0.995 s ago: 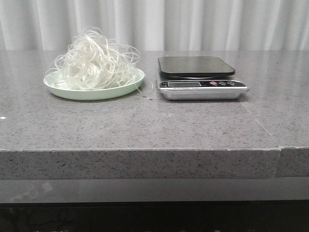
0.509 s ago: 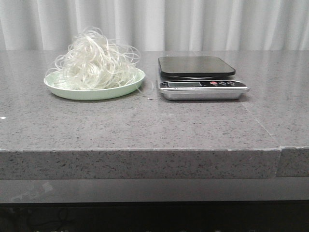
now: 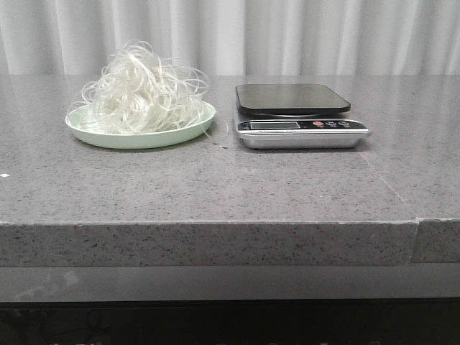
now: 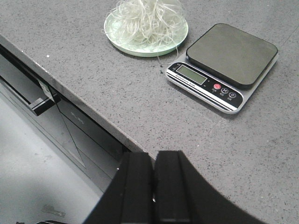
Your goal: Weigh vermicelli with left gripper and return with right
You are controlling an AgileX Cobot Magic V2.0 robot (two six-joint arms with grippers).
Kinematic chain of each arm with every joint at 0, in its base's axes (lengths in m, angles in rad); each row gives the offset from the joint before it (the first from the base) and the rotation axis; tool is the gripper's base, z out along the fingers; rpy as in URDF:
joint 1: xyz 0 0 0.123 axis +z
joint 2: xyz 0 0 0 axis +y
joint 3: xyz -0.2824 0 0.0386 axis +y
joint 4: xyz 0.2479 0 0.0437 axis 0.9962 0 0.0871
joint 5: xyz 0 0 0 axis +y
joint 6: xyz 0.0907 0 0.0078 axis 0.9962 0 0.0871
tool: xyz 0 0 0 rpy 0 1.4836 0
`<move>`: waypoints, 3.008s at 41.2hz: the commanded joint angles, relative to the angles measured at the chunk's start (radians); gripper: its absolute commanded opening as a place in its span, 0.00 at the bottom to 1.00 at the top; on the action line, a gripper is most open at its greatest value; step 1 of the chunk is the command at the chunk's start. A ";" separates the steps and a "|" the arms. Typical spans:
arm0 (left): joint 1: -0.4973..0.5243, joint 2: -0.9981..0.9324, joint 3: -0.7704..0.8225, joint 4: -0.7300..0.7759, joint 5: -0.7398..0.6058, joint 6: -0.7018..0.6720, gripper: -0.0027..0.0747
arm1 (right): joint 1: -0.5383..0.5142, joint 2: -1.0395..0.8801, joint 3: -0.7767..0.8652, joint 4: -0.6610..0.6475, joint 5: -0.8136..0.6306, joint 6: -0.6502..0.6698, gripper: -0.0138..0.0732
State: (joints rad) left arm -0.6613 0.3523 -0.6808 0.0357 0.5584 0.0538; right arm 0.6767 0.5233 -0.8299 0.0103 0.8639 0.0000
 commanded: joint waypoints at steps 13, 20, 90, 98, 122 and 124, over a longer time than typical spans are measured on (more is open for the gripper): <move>-0.005 0.006 -0.024 -0.007 -0.081 -0.001 0.22 | -0.006 0.003 -0.023 -0.010 -0.056 0.000 0.34; 0.043 -0.035 0.005 0.043 -0.096 -0.001 0.22 | -0.006 0.003 -0.023 -0.010 -0.056 0.000 0.34; 0.593 -0.377 0.691 -0.080 -0.610 -0.001 0.22 | -0.006 0.003 -0.023 -0.010 -0.054 0.000 0.34; 0.593 -0.377 0.691 -0.080 -0.610 -0.001 0.22 | -0.006 0.002 -0.019 -0.010 -0.056 0.000 0.34; 0.593 -0.377 0.691 -0.080 -0.610 -0.001 0.22 | -0.556 -0.471 0.667 0.017 -0.772 0.000 0.34; 0.593 -0.377 0.691 -0.080 -0.610 -0.001 0.22 | -0.574 -0.504 0.721 0.019 -0.815 0.000 0.34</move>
State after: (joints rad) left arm -0.0642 -0.0049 0.0027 -0.0354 0.0332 0.0538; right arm 0.1387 0.0521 -0.1539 0.0185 0.2257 0.0074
